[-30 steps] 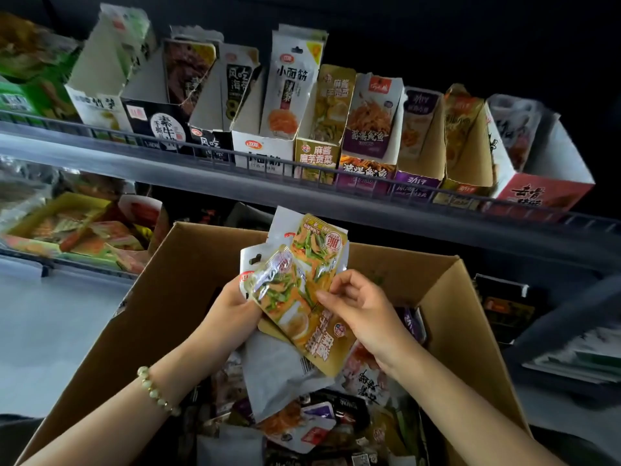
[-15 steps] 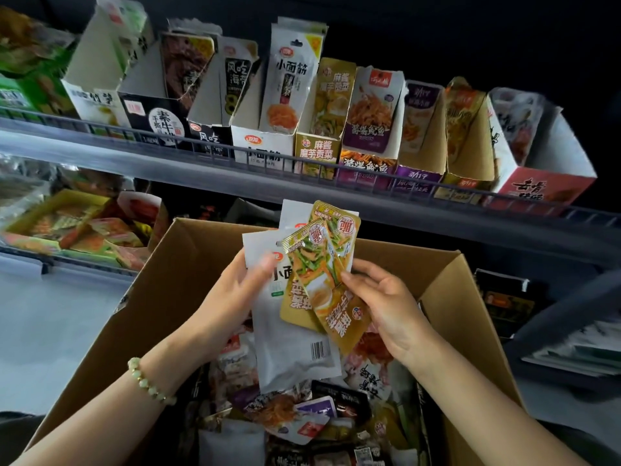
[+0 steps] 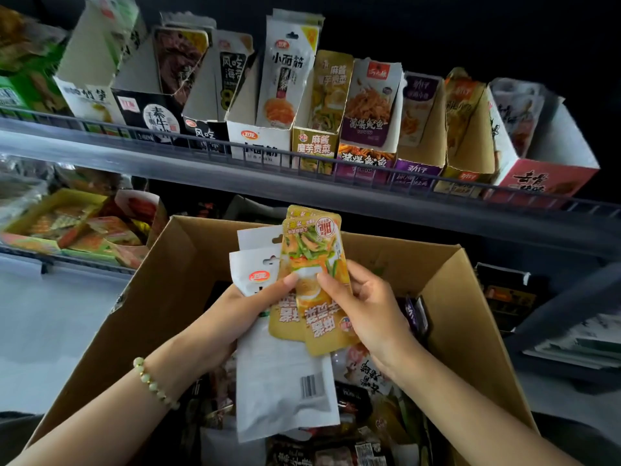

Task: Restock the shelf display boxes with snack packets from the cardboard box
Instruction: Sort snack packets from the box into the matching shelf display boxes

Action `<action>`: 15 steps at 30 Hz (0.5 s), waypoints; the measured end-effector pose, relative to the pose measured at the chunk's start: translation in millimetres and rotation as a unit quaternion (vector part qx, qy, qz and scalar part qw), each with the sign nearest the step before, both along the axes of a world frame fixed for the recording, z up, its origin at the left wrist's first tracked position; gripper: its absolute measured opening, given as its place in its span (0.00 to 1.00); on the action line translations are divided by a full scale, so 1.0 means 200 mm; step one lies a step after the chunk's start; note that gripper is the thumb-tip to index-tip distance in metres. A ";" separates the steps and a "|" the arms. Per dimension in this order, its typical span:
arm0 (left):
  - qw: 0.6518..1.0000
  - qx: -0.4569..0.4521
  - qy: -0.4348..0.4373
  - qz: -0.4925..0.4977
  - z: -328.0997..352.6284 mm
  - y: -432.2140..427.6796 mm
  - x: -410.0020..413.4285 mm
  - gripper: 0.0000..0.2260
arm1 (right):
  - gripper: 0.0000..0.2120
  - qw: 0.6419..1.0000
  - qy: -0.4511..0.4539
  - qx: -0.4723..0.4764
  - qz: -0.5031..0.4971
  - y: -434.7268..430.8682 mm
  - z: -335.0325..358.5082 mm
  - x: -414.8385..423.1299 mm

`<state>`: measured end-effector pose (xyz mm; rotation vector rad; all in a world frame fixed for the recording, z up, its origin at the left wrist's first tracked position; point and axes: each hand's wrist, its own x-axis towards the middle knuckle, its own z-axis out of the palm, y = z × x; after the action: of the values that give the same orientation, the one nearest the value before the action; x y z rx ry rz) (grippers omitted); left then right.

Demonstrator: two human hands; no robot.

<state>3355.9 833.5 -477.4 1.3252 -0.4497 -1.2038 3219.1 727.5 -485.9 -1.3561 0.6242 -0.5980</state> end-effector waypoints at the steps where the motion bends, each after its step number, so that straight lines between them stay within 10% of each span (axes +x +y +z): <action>1: 1.000 -0.004 -0.008 -0.005 0.00 0.00 -0.01 0.14 | 0.13 1.000 -0.013 0.009 -0.016 0.00 0.00 0.00; 15: 0.973 -0.057 -0.222 -0.008 -0.05 -0.01 -0.05 0.13 | 0.16 0.997 -0.005 0.069 -0.027 -0.02 0.00 0.03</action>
<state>3345.6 831.4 -487.2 1.4936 -0.8375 -0.8734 3225.7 722.8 -486.0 -1.2092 0.6845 -0.5939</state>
